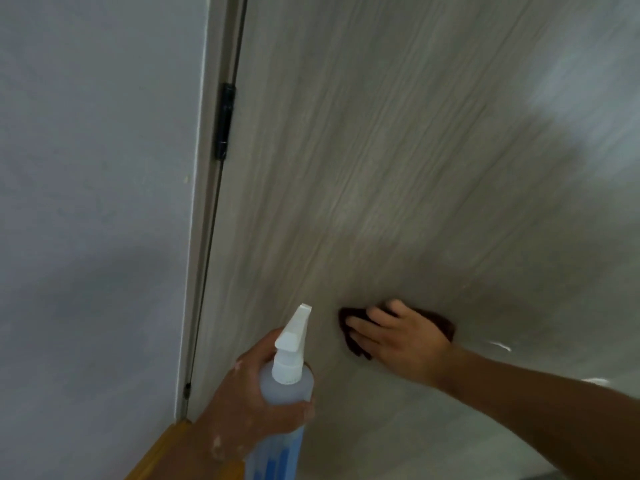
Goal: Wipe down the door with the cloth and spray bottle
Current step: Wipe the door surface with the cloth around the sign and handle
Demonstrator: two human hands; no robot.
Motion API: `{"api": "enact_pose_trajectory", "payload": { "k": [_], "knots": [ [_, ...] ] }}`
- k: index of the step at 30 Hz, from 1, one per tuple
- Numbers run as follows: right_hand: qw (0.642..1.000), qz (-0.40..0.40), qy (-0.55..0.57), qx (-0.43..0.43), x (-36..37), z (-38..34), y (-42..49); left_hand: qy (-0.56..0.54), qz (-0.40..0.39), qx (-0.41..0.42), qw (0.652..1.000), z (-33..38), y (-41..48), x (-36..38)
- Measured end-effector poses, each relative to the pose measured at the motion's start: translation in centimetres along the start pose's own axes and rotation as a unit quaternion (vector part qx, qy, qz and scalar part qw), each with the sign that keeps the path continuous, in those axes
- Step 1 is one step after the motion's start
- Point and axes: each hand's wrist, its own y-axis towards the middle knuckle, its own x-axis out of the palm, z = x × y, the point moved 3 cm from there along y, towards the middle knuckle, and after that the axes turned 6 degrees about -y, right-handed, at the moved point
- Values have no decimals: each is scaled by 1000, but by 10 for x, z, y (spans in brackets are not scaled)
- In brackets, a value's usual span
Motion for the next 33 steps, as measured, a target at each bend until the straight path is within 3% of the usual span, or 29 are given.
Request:
{"api": "enact_pose_trajectory", "payload": {
  "k": [5, 9, 13, 16, 19, 22, 25, 28, 33],
  "knots": [
    [987, 85, -56, 120, -64, 90, 7, 37, 2, 13, 999, 12, 7, 4],
    [932, 179, -130, 287, -133, 178, 31, 55, -18, 21, 998, 20, 16, 23],
    [893, 218, -142, 367, -131, 176, 42, 35, -14, 21, 999, 18, 21, 36],
    [944, 188, -84, 259, -75, 106, 28, 6, 10, 7, 1000, 2, 21, 39],
    [990, 81, -40, 111, -31, 41, -13, 46, 8, 12, 999, -9, 20, 34],
    [989, 76, -40, 117, -45, 56, -48, 90, -52, -5, 995, -2, 21, 37],
    [963, 136, -119, 201, -101, 128, -65, 121, -83, 10, 989, 15, 26, 54],
    [904, 188, -199, 328, -159, 196, -76, 129, -115, 26, 985, 36, 31, 82],
    [827, 232, -209, 468, -167, 197, -84, 152, -156, 33, 975, 43, 40, 110]
  ]
}}
